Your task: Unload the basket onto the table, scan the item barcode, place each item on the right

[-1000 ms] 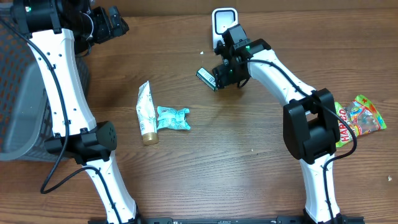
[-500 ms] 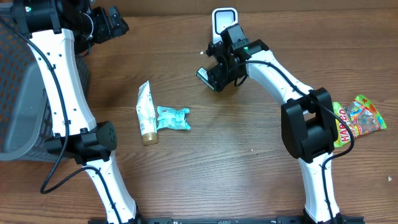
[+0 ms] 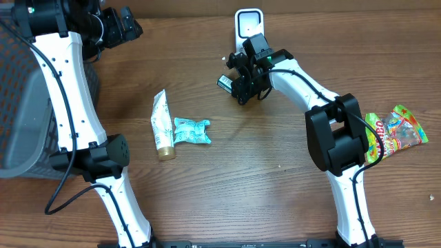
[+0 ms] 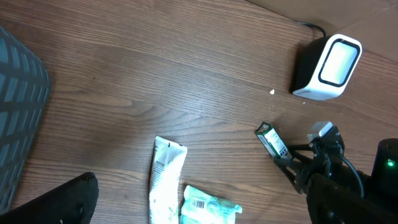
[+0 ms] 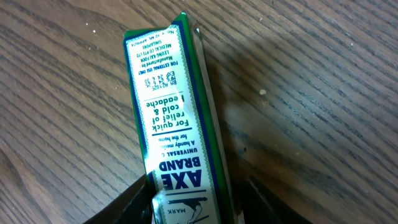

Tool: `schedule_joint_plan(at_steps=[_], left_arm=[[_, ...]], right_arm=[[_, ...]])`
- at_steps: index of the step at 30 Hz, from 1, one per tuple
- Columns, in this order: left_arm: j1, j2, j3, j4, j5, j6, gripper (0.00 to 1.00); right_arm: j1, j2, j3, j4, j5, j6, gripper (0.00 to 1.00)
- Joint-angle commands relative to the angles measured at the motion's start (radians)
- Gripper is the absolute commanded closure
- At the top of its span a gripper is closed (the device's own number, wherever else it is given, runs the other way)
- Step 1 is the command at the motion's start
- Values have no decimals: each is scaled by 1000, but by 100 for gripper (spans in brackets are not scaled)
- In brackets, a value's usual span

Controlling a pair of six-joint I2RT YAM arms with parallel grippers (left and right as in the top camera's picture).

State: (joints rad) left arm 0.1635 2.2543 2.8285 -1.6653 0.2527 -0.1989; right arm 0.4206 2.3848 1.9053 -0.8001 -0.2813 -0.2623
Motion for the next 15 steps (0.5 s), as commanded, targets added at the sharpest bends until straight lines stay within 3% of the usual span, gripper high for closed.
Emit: schedule_joint_plan(at_steps=[1,8,15], left_arm=[[0,-10,13,-2,-2,12,0],[-2,-10,13,-2,-1,12,0],[-2,-10,13,-2,-1,12,0]], right_arm=[[5,21,-8,6,-2,5,56],[5,20,10,8,135,66,79],[9,2,93,-55,270,82,88]])
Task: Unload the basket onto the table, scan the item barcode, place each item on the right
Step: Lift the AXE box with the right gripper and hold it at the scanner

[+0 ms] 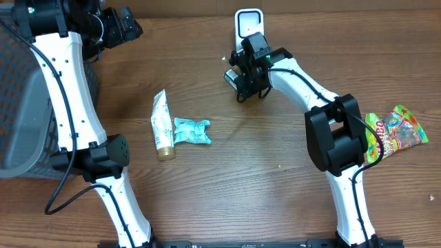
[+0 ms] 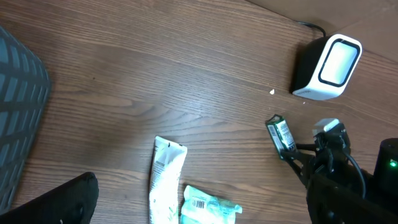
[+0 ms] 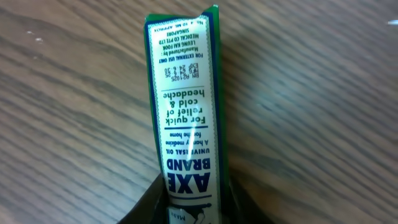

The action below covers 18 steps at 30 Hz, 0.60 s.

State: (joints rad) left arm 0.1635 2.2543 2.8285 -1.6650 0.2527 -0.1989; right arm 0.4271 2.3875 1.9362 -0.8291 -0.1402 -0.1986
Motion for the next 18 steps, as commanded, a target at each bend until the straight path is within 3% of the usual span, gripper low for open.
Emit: schedule_joint_plan(at_steps=[1,10,14,18], left_arm=[[-2,-10,12,-2,-1,12,0],[-2,-10,12,-2,-1,12,0],[-2,-10,12,-2,-1,12,0],[1,-10,12,-2,-1,12,0]], right_arm=[[4,-2,76,-36,154,20,88],[45,-5,251,-109,610,19,89],[69,-5,250,26,872,18,94],[73,-5,249,209,982,7,96]])
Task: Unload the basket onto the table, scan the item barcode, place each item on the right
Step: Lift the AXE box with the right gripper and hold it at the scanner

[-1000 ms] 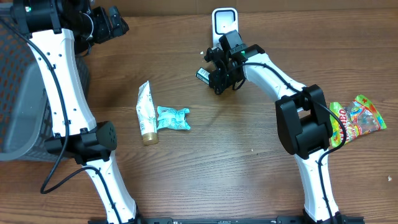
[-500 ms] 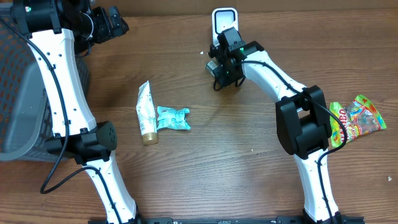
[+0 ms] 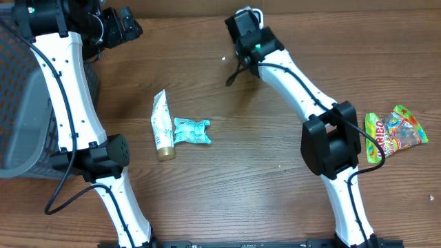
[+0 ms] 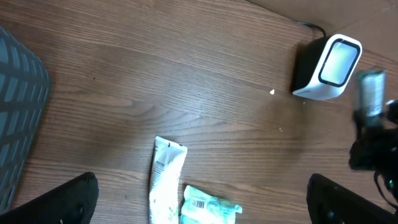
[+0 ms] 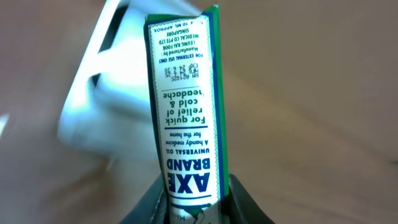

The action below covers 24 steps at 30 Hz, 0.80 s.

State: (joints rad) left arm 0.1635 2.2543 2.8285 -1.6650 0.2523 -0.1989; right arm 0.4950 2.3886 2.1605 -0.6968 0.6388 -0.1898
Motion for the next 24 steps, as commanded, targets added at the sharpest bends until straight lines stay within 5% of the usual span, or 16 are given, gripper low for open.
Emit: schedule_joint_plan(at_steps=[1,7,24], left_arm=[[1,-10,12,-2,-1,12,0],[-1,-10,12,-2,-1,12,0],[-7,-10,12,-2,-1,12,0]], right_arm=[[5,-6,25,117,206,-6,96],[-13,-6,18,283,121,-157,96],[-64,76,5,374,-13,-596,96]])
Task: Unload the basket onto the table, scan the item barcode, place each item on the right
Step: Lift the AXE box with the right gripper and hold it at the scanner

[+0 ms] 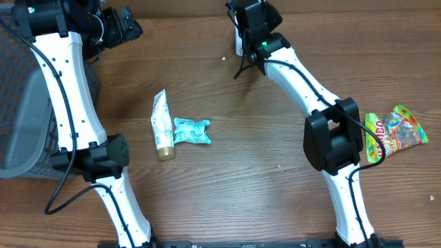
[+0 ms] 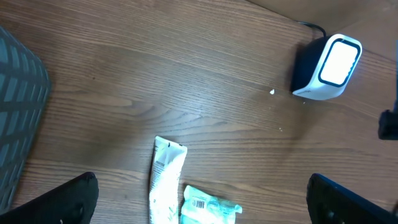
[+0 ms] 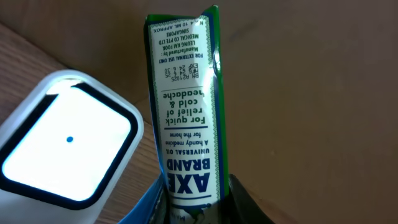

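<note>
My right gripper is shut on a narrow green and white Axe Brand box, held upright and off the table. The white scanner with its black-framed lit window lies just left of the box in the right wrist view. The same scanner stands at the table's back edge in the left wrist view. Overhead, the right gripper covers most of the scanner. My left gripper stays high at the back left, open with nothing between its fingers.
A white tube and a teal packet lie side by side at mid-table. A colourful Haribo bag lies at the right edge. A grey mesh basket stands at the far left.
The right gripper with the box has shifted a little further back and to the right. The scanner's window now shows sharply to the left of the box. The left arm has not moved.
The right gripper held the box low over the table, in front and left of the scanner. Then it held the box nearer the scanner, then up at the scanner. Now the box stands beside the scanner's window. The left gripper stayed open throughout.
</note>
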Tool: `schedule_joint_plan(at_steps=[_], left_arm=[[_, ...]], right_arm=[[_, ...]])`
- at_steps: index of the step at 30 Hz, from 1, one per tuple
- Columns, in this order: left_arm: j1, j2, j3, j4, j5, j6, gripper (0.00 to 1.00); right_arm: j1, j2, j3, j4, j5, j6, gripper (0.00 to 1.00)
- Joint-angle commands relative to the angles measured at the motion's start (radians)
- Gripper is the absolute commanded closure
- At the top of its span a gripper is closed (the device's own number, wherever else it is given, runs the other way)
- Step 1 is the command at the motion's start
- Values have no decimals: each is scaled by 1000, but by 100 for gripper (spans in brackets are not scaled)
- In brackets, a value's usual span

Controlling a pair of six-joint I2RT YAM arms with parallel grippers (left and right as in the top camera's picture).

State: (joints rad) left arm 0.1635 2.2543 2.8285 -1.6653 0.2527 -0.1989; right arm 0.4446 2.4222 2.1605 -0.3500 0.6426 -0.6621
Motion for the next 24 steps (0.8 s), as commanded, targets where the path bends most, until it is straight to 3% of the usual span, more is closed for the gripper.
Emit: schedule_joint_plan(at_steps=[1,8,24], left_arm=[[-7,-10,12,-2,-1,12,0],[-7,-10,12,-2,-2,12,1],[-7,-10,12,-2,-2,12,0]], right_arm=[[-14,48,5,40,-16,-133,96],[-14,60,5,106,-17,-133,96],[-14,60,5,8,11,-132,96]])
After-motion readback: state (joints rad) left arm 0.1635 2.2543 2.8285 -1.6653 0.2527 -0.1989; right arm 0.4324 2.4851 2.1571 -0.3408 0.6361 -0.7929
